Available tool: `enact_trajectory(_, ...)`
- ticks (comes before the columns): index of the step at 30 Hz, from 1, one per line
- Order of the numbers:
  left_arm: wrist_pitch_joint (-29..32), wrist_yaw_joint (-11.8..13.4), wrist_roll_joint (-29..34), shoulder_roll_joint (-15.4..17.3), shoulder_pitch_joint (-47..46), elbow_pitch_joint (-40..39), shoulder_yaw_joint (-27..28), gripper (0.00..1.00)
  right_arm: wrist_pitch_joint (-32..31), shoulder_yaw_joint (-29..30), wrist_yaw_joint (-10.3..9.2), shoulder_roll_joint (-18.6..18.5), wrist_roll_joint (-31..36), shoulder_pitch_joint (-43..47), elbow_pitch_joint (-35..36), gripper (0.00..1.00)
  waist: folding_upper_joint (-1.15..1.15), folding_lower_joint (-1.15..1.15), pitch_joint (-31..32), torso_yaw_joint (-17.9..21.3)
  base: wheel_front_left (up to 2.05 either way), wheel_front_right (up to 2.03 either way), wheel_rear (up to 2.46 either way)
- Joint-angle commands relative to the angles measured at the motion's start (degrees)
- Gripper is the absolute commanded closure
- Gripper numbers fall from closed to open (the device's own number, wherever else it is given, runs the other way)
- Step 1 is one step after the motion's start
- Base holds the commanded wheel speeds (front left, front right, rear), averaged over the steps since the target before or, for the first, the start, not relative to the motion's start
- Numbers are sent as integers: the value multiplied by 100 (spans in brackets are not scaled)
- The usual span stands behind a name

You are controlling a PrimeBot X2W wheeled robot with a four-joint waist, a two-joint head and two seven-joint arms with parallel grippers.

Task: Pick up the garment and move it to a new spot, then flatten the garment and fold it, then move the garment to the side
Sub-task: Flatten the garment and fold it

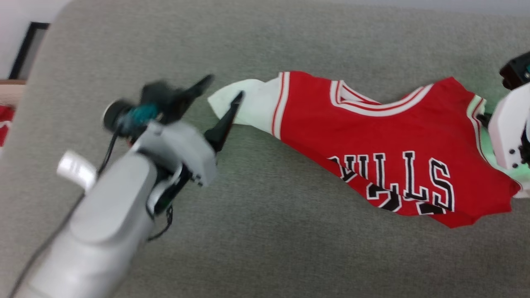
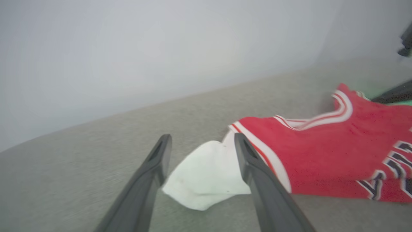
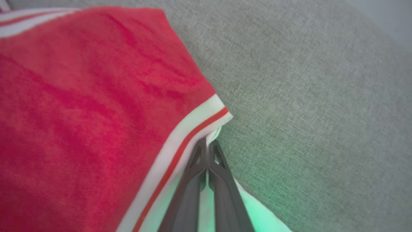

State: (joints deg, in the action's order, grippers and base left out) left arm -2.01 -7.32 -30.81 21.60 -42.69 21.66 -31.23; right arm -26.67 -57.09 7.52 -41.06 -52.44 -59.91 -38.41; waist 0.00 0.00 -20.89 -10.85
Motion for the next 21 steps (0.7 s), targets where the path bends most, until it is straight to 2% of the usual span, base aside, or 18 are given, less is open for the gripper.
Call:
enact_trajectory(1, 299, -13, -335, 130, -293, 126, -316, 0, 18, -115, -6, 87, -14, -38, -14, 100, 0, 0, -224, 223, 0, 0, 0)
enact_trajectory(4, 1212, -10, -1325, 424, -1164, 359, -1163, 0, -1, -332, -6, 206, -32, -289, 42, 100, 0, 0, -466, 424, 0, 0, 0)
enact_trajectory(6, 1608, -10, -1668, 635, -1721, 609, -1635, 0, 21, -455, -6, 283, -62, -456, 33, 100, 0, 0, -609, 551, 0, 0, 0)
enact_trajectory(11, 2346, -12, -2440, 676, -2532, 1352, -2606, 0, 179, -695, -7, 507, -182, -703, -108, 100, 0, 0, -787, 781, 0, 0, 0)
enact_trajectory(19, 2851, -11, -3408, 753, -2904, 1766, -3690, 0, 368, -1179, -14, 671, -372, -835, -351, 100, 0, 0, -811, 925, 0, 0, 0)
enact_trajectory(20, 2923, -11, -3542, 764, -2887, 1779, -3792, 3, 391, -1225, -14, 683, -412, -844, -365, 100, 0, 0, -808, 930, 0, 0, 0)
enact_trajectory(21, 2997, -13, -3647, 775, -2874, 1764, -3893, 39, 421, -1266, -14, 686, -443, -851, -383, 100, 0, 0, -806, 932, 0, 0, 0)
